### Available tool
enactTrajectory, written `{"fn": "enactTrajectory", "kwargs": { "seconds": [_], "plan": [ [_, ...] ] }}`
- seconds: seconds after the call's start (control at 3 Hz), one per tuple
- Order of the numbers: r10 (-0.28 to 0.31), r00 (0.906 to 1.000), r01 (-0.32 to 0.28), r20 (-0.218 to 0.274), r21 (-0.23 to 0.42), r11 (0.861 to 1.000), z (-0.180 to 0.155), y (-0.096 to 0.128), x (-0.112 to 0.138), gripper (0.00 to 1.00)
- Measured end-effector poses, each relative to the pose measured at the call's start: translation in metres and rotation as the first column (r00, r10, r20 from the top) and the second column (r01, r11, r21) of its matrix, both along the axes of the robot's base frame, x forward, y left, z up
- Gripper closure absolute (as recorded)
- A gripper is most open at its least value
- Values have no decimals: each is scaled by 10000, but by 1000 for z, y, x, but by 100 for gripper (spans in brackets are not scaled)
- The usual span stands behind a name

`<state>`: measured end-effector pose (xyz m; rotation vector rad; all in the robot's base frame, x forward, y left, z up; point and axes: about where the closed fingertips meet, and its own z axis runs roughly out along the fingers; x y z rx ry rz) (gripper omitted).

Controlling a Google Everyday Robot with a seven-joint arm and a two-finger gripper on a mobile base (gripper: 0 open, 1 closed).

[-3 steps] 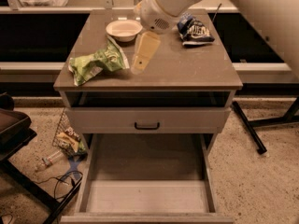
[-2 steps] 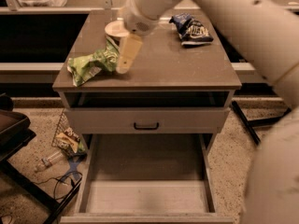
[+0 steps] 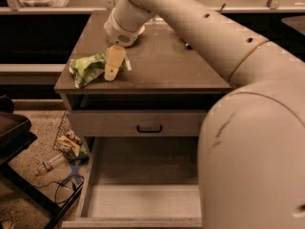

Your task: Place green jalapeno chip bag into middle drawer

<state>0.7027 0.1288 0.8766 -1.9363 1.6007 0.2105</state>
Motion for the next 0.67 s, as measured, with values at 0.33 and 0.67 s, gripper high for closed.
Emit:
{"fn": "enactTrajectory", "kwargs": {
  "seconds": [0.33,0.67],
  "plan": [
    [155,9996,-158,-244,-122,9998,-32,23,15,2],
    [273,9989,-278,-387,-125,9995,-47,34,19,25]
  ]
}}
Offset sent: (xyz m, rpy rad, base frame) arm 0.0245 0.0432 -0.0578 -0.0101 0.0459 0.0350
